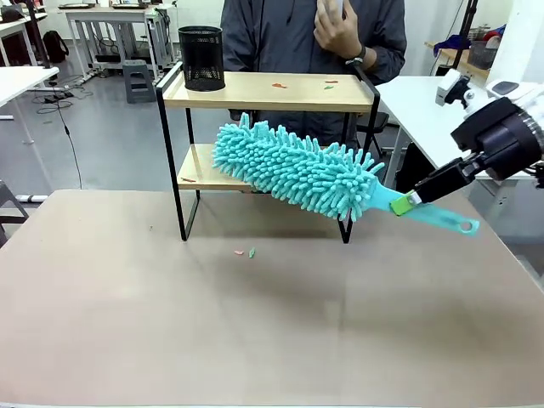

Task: Clean the shelf.
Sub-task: Clean the specific tier of the Shelf with the Duster once objects are removed.

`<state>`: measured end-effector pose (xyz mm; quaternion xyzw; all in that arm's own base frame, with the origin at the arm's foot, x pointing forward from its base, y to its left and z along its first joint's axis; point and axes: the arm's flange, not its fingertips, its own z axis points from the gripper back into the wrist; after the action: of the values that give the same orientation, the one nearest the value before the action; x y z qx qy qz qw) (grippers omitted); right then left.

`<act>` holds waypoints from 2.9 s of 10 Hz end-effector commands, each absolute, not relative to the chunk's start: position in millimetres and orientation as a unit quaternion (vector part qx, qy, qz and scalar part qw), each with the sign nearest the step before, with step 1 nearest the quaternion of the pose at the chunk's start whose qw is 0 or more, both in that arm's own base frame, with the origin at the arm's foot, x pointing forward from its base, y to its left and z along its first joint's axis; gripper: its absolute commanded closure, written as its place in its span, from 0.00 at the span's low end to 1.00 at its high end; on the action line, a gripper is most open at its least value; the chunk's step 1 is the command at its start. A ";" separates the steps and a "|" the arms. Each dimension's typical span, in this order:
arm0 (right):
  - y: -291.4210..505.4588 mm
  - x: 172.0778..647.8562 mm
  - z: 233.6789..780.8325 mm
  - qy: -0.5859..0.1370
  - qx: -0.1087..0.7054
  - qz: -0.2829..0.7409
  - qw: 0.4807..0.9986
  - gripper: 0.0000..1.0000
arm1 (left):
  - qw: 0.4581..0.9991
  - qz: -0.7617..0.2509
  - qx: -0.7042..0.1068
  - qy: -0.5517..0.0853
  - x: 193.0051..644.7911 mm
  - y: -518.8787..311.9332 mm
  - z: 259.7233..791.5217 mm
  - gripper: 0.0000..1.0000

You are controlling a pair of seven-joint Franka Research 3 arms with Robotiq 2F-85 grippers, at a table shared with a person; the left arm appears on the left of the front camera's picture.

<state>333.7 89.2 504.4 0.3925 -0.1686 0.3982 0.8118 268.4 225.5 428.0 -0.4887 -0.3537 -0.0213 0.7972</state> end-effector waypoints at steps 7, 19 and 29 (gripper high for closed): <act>136.6 384.8 503.3 -0.169 0.337 0.346 0.859 0.88 | 0.790 -0.027 -0.491 -0.365 269.8 224.5 428.3 0.00; 204.2 399.2 514.9 -0.033 0.247 0.486 0.838 0.88 | 0.790 -0.027 -0.491 -0.365 269.8 224.5 428.3 0.00; -105.1 202.7 486.7 -0.283 0.432 0.132 0.846 0.88 | 0.790 -0.027 -0.491 -0.365 269.8 224.5 428.3 0.00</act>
<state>228.9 -85.8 501.2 0.4488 -0.2140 0.2619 0.8272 268.3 226.1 428.4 -0.4883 -0.3538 -0.0215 0.7975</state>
